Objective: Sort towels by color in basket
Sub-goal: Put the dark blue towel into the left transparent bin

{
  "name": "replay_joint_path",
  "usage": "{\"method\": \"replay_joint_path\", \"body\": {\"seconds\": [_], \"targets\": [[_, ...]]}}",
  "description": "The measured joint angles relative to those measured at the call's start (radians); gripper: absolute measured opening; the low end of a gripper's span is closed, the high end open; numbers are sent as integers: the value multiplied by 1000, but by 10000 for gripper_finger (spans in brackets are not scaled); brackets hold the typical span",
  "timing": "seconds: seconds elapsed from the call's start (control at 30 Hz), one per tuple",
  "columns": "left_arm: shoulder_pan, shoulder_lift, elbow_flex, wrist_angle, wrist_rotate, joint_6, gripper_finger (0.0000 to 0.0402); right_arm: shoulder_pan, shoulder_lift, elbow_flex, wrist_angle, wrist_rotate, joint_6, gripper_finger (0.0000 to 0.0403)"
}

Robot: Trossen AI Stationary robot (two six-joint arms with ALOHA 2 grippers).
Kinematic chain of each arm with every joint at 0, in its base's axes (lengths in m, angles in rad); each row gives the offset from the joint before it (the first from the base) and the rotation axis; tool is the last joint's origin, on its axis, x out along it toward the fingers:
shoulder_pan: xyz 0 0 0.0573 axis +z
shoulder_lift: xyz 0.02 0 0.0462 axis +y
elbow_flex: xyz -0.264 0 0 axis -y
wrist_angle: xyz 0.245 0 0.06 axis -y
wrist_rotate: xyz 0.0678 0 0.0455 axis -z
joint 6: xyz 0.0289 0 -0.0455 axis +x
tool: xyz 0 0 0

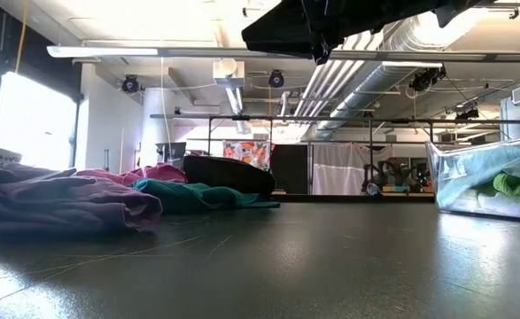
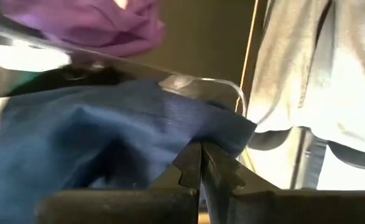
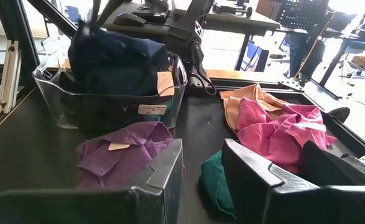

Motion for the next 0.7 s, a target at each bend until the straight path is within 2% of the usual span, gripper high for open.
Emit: {"method": "replay_joint_path", "body": {"seconds": [0.3,0.4,0.53,0.7], "targets": [[-7,1,-430,461,45,-92,0,0,0,0,-1,0,0,110],[18,1,-519,538,45,-81,0,0,0,0,-2,0,0,110],[61,-2,-520,524,58,-8,0,0,0,0,-3,0,0,110],[100,-32,-360,429,78,118,0,0,0,0,-3,0,0,110]]}}
